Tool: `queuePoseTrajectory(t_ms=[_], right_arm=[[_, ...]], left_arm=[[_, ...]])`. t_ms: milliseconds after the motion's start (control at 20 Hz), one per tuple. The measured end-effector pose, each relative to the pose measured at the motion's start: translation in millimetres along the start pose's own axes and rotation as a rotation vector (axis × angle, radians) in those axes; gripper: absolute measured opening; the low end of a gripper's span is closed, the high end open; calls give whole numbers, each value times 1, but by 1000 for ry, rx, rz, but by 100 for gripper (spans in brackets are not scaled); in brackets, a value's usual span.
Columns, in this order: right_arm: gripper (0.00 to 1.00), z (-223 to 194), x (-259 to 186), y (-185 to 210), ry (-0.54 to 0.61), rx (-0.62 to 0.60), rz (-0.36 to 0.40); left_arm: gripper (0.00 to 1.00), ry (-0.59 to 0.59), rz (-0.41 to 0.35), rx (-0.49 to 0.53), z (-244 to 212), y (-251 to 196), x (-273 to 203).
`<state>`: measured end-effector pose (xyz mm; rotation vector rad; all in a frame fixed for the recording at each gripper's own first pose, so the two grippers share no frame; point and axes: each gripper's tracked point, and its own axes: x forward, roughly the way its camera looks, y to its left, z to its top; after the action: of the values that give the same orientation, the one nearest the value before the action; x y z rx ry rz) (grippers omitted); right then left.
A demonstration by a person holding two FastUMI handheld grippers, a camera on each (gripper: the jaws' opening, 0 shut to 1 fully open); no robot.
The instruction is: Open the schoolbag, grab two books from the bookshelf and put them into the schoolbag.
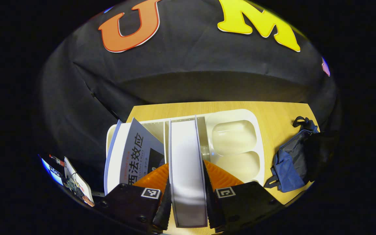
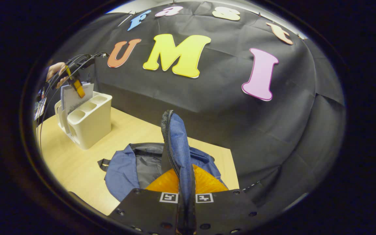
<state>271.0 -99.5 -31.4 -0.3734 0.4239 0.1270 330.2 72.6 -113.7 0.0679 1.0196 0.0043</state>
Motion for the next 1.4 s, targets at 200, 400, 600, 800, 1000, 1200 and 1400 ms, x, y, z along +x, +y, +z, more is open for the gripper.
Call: queuePoseTrajectory(t_ms=[200, 400, 600, 800, 1000, 1200, 1400], right_arm=[[5, -3, 1, 2, -2, 7, -1], [1, -5, 0, 8, -2, 4, 4], [1, -6, -1, 14, -8, 9, 19], [5, -7, 0, 20, 0, 14, 30], [5, -12, 2, 28, 12, 13, 48], [5, -15, 3, 32, 29, 33, 59], [5, -15, 5, 35, 38, 40, 61]], left_arm=[[45, -7, -12, -25, -13, 0, -20], [44, -18, -47, -47, -36, -4, -50], [44, -73, -86, -37, -74, -3, -82], [44, -112, -124, -81, -109, -1, -104], [44, -142, -139, -138, -128, 3, -124], [44, -172, -176, -196, -139, -5, -145], [44, -169, -286, -252, -149, -32, -154]])
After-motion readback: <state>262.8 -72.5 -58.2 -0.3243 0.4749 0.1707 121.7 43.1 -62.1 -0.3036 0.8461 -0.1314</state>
